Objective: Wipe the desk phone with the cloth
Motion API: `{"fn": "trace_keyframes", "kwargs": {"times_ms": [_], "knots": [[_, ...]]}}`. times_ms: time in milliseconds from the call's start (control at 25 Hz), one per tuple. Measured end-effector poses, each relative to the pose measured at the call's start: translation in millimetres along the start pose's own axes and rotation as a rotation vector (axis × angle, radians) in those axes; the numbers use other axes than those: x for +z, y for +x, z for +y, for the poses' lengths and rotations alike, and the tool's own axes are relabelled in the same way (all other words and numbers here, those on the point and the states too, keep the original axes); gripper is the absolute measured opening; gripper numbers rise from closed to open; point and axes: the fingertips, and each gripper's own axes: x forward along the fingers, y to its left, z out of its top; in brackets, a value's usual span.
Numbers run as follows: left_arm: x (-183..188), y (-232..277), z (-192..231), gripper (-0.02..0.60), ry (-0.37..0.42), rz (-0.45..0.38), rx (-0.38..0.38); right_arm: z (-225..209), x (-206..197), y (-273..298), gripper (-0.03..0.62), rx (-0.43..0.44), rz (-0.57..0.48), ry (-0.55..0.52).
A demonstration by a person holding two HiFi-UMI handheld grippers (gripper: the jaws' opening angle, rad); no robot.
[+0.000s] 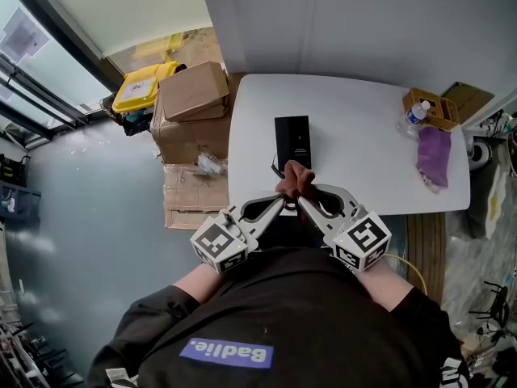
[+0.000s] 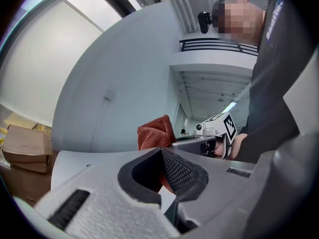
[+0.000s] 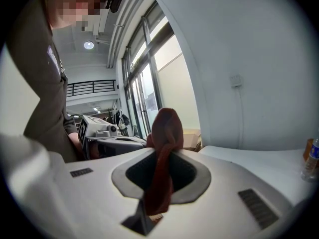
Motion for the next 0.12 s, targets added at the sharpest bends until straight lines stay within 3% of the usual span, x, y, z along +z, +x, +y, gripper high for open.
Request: {"fn": "trace_keyframes", "kwargs": {"times_ms": [120], "knots": [[-1.8, -0.6, -3.0, 0.015, -0.001, 0.005, -0.003, 0.6, -1.3, -2.3, 0.071, -0.004, 0.000, 0.003]]}}
